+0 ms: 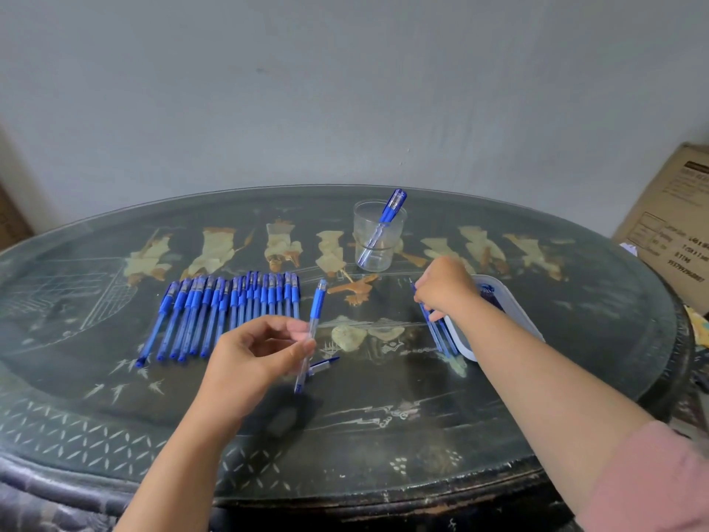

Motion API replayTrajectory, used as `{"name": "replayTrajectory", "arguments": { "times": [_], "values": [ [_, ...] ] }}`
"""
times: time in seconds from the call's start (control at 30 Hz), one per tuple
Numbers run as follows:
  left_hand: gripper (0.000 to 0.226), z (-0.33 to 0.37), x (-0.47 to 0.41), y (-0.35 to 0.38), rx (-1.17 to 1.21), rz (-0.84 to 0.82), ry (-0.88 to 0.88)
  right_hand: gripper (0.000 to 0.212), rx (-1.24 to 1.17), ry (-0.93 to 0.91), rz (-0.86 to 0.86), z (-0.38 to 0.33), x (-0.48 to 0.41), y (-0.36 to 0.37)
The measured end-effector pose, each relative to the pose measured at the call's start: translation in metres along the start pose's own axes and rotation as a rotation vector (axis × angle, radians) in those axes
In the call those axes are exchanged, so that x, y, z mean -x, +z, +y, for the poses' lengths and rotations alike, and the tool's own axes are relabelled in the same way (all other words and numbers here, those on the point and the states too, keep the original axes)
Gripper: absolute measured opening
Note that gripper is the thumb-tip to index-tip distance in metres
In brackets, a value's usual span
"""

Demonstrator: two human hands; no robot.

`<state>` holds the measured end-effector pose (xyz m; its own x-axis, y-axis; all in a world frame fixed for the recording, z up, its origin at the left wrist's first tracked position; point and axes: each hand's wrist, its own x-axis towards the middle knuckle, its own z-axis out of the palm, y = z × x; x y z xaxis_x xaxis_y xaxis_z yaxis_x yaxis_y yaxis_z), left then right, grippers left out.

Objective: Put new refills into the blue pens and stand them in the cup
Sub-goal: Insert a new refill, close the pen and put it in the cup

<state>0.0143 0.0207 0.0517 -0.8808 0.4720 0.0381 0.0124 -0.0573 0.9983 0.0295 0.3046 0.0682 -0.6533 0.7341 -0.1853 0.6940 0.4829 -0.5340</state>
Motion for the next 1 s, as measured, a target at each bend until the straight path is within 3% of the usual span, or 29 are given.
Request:
{"name": "replayTrajectory", "arguments": {
  "times": [0.13,0.27,0.37,0.43,0.57,0.67,0.9,1.0],
  "values": [
    [0.018,0.000,0.000,0.000,-0.011,0.004,-0.004,0.031,0.121,-0.012,0.054,-0.003,0.009,-0.001],
    [0.022,0.000,0.001,0.000,-0.006,0.003,-0.001,0.029,0.206,-0.043,0.056,-0.005,0.015,-0.001],
    [0.023,0.000,0.000,-0.001,-0.009,0.000,-0.002,0.012,0.253,-0.087,0.054,-0.005,0.016,0.001],
    [0.027,0.000,0.001,-0.001,-0.011,-0.002,-0.001,0.025,0.290,-0.112,0.065,-0.005,0.016,0.003],
    [0.029,0.001,0.001,-0.001,-0.027,0.002,0.001,0.020,0.394,-0.162,0.086,-0.006,0.018,0.005],
    [0.028,0.001,0.001,-0.002,-0.034,0.002,0.002,0.036,0.453,-0.176,0.086,-0.006,0.019,0.006],
    [0.017,0.000,0.000,-0.001,-0.032,0.011,0.003,0.035,0.502,-0.214,0.116,-0.005,0.022,0.006],
    [0.018,0.001,0.000,-0.001,-0.024,0.013,-0.002,0.023,0.476,-0.222,0.121,-0.005,0.022,0.005]
  ]
}}
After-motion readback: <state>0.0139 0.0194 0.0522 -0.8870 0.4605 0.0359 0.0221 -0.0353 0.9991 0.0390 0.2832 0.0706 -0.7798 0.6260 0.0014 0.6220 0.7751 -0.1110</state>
